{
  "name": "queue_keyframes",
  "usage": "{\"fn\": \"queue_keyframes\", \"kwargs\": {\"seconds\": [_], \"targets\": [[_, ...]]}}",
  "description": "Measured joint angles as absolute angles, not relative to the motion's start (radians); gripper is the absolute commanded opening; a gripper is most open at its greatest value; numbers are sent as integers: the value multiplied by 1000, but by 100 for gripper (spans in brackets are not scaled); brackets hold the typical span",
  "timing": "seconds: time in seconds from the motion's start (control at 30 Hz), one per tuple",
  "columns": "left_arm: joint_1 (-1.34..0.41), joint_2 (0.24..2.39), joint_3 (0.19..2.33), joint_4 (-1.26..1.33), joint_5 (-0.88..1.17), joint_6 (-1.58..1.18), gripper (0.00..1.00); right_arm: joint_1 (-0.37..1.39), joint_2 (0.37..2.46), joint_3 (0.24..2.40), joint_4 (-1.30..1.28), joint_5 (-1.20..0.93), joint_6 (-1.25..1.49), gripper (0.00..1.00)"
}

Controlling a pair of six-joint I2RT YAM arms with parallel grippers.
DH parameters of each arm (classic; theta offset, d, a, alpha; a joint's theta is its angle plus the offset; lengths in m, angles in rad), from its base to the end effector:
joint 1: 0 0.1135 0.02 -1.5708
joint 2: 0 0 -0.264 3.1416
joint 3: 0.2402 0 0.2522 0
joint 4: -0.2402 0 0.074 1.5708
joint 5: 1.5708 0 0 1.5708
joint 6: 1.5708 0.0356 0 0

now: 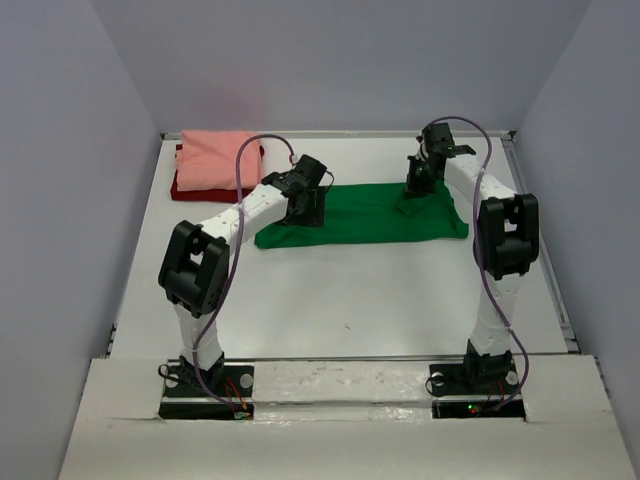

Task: Fold and stack the t-shirts
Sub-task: Fold the other side of the tshirt into a rectangle

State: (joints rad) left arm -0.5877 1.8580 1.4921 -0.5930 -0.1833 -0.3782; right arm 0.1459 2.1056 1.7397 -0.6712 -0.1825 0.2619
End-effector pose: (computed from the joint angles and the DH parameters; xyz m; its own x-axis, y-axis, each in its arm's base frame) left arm 0.3428 -0.2206 0.2458 -0.8022 0.0982 -0.5889 0.1741 0.9820 -0.0734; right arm 0.4544 0.0733 0.2152 -0.8834 0.1275 -0.4509 -0.0058 0.9592 0.2826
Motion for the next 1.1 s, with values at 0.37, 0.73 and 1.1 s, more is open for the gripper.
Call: {"fn": "queue_keyframes", "kwargs": {"seconds": [0.37,0.73,1.1], "targets": [[-588,1859,1483,-588,-172,-378,78,146,2106,1727,-680,-93,254,40],[-588,1859,1482,-587,-173,-378,79,146,2106,1691,-667,-86,266,39],[-588,1859,1478,-587,-173,-378,79,105,2071,1552,-599,-87,279,39]]}}
